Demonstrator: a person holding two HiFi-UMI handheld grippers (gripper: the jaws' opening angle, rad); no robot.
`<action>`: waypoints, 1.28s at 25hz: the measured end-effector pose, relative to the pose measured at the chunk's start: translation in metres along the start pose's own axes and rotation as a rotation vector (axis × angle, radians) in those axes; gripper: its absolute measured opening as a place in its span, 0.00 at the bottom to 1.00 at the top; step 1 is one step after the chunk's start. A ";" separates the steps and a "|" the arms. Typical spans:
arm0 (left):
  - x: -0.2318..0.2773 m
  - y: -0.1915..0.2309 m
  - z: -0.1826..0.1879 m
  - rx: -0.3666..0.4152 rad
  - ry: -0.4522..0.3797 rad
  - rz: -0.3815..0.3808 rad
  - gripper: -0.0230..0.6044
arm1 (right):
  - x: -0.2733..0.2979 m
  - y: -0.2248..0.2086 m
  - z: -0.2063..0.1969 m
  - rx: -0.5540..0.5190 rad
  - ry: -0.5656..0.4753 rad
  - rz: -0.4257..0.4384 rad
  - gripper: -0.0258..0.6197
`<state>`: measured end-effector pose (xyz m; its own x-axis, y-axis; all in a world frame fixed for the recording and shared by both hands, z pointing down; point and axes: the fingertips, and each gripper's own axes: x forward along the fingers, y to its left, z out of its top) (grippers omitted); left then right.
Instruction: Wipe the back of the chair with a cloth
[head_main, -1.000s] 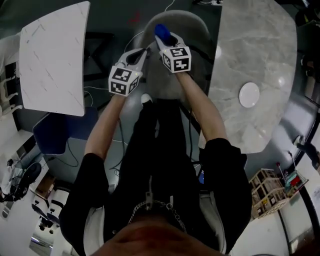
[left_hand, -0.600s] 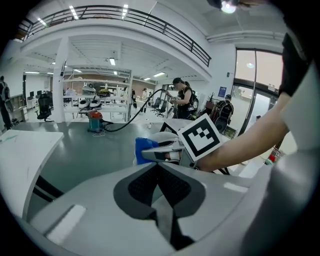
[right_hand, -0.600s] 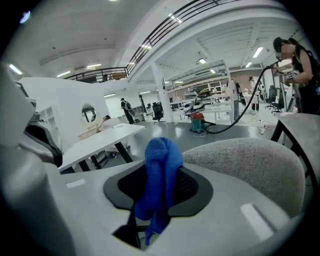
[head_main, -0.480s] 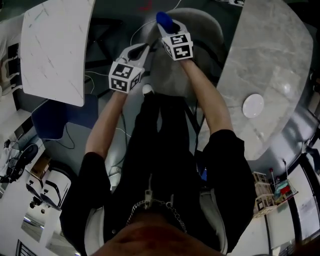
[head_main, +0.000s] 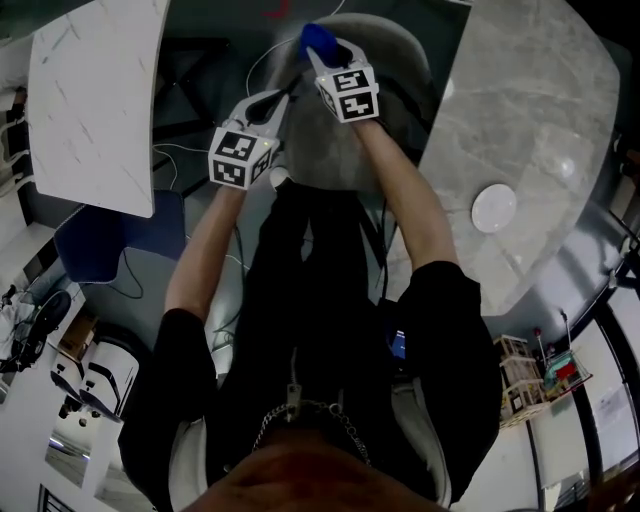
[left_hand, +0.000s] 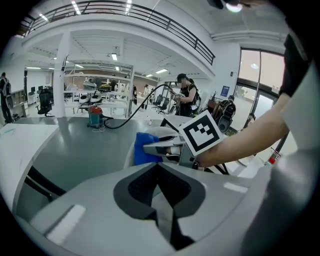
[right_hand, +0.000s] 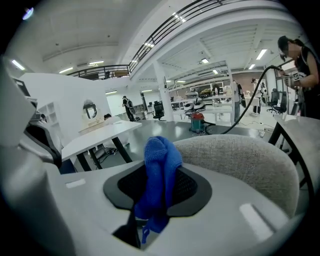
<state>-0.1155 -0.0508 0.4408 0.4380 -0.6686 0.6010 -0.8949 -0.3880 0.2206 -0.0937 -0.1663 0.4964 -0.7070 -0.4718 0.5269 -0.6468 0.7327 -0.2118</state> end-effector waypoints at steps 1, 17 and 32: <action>0.001 -0.002 0.001 0.004 0.002 -0.001 0.05 | -0.002 -0.003 -0.001 0.004 -0.003 -0.006 0.23; 0.022 -0.034 0.005 0.043 0.024 -0.066 0.05 | -0.033 -0.061 -0.011 0.075 -0.014 -0.109 0.23; 0.036 -0.054 0.009 0.066 0.012 -0.107 0.05 | -0.074 -0.116 -0.034 0.149 -0.010 -0.318 0.23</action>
<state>-0.0501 -0.0595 0.4440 0.5294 -0.6139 0.5856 -0.8353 -0.4978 0.2334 0.0431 -0.2003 0.5099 -0.4660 -0.6698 0.5782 -0.8690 0.4693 -0.1568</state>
